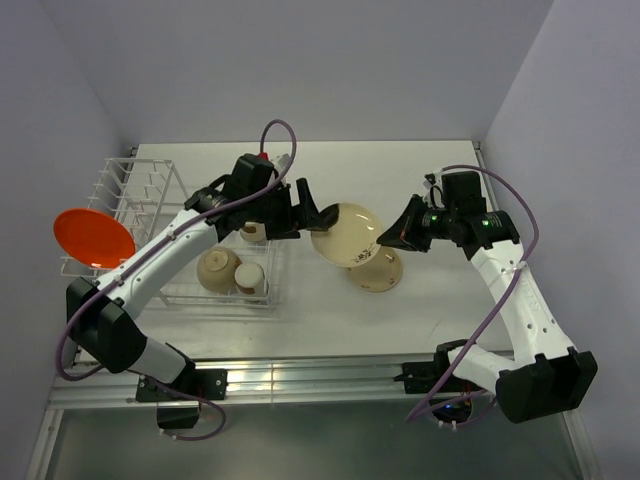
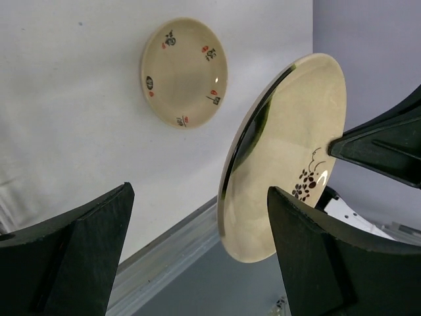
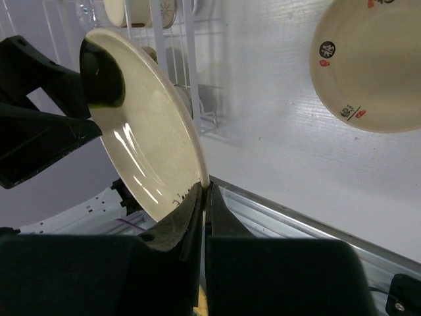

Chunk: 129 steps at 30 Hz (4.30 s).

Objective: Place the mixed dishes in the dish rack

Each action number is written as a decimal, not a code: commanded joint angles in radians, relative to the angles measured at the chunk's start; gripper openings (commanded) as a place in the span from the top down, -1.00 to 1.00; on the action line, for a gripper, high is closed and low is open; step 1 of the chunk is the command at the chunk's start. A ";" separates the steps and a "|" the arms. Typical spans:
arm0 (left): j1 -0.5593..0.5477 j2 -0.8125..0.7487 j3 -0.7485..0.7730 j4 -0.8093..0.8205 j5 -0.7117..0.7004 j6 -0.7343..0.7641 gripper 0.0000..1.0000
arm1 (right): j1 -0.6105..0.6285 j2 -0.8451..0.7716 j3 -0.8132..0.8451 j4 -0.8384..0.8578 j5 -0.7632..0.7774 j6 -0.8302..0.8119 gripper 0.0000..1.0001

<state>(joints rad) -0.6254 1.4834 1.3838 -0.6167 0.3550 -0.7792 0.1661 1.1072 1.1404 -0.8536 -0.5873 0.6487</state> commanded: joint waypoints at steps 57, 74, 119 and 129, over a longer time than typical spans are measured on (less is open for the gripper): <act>0.096 -0.364 -0.062 0.060 0.229 -0.038 1.00 | 0.355 0.206 0.246 0.513 -0.402 0.045 0.62; 0.193 -0.538 0.173 -0.279 0.023 0.037 -0.98 | 0.515 0.399 0.522 0.532 -0.304 -0.089 1.00; 0.193 -1.175 0.058 -0.322 -0.295 -0.399 -0.98 | 1.017 1.043 1.217 1.008 0.791 -0.966 1.00; 0.193 -1.253 0.043 -0.321 -0.387 -0.453 -0.99 | 1.036 1.131 1.268 1.090 0.715 -0.988 1.00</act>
<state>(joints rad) -0.4316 0.2554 1.4216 -0.9619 0.0277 -1.1992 1.1915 2.2349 2.3390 0.1104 0.1600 -0.3191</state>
